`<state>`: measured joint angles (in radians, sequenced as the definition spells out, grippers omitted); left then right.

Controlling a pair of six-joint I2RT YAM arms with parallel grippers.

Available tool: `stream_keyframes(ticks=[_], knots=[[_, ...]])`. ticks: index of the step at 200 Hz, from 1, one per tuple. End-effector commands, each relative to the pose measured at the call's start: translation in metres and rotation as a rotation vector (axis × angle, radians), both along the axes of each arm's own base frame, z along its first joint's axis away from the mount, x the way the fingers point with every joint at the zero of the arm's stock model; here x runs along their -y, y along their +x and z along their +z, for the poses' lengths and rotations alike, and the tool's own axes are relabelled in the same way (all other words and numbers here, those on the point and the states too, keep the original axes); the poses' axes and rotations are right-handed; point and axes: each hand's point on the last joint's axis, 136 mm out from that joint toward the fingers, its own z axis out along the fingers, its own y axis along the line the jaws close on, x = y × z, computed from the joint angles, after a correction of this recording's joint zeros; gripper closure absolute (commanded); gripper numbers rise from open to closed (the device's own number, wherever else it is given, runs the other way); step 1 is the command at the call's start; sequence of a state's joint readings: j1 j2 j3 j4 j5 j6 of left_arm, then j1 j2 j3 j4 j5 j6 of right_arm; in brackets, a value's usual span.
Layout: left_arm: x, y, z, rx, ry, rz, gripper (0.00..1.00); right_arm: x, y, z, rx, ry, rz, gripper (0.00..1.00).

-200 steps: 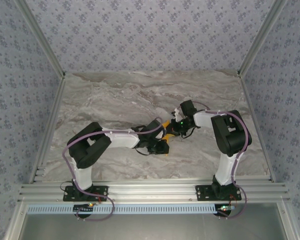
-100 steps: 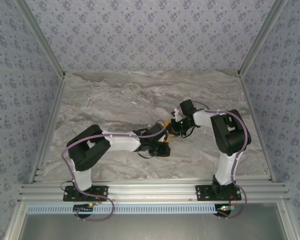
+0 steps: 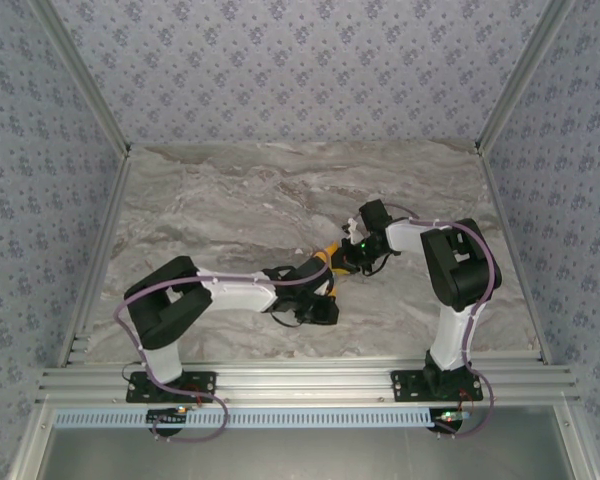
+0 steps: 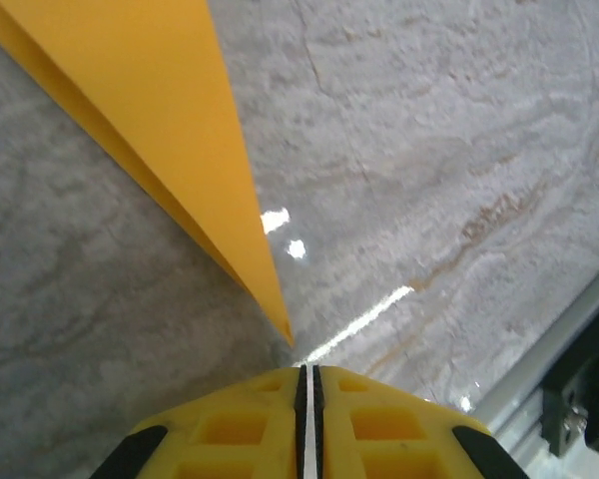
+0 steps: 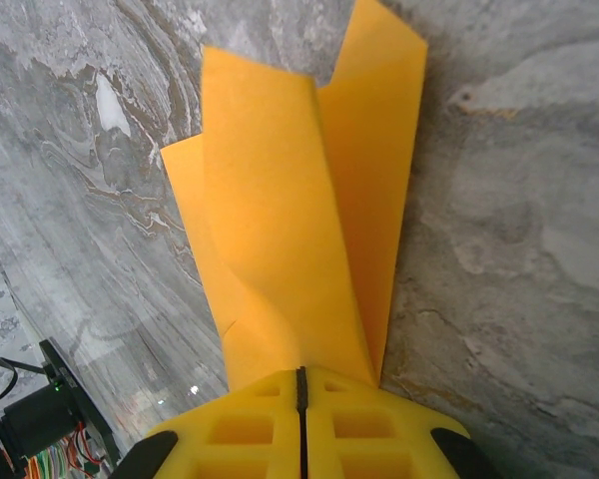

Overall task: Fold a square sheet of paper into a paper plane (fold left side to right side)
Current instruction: Fold the wing for the fifth time at the center of the table.

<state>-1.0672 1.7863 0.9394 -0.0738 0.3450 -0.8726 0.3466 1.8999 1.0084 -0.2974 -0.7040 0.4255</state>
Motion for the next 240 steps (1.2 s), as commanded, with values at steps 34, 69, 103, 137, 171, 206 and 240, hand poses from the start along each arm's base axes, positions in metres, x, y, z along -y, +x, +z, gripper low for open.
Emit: stream_keyframes(ticks=[34, 69, 103, 137, 171, 206, 240], knots=[[-0.004, 0.03, 0.065, 0.068, -0.11, 0.033, 0.88, 0.031, -0.02, -0.043, -0.098, -0.194, -0.025, 0.91], [-0.021, 0.058, 0.075, 0.119, -0.105, 0.076, 0.87, 0.031, -0.021, -0.042, -0.099, -0.194, -0.029, 0.91], [-0.018, 0.067, 0.066, 0.121, -0.113, 0.081, 0.87, 0.03, -0.021, -0.039, -0.092, -0.194, -0.029, 0.91], [-0.006, 0.073, 0.06, 0.115, -0.142, 0.08, 0.87, 0.029, -0.02, -0.038, -0.091, -0.185, -0.029, 0.91], [0.0, 0.072, 0.05, 0.099, -0.131, 0.07, 0.87, 0.027, -0.02, -0.036, -0.091, -0.173, -0.03, 0.91], [-0.003, 0.074, 0.043, 0.101, -0.126, 0.092, 0.88, 0.023, -0.019, -0.034, -0.099, -0.146, -0.044, 0.91], [0.0, 0.075, 0.034, 0.085, -0.123, 0.101, 0.88, 0.022, -0.018, -0.035, -0.101, -0.136, -0.059, 0.91]])
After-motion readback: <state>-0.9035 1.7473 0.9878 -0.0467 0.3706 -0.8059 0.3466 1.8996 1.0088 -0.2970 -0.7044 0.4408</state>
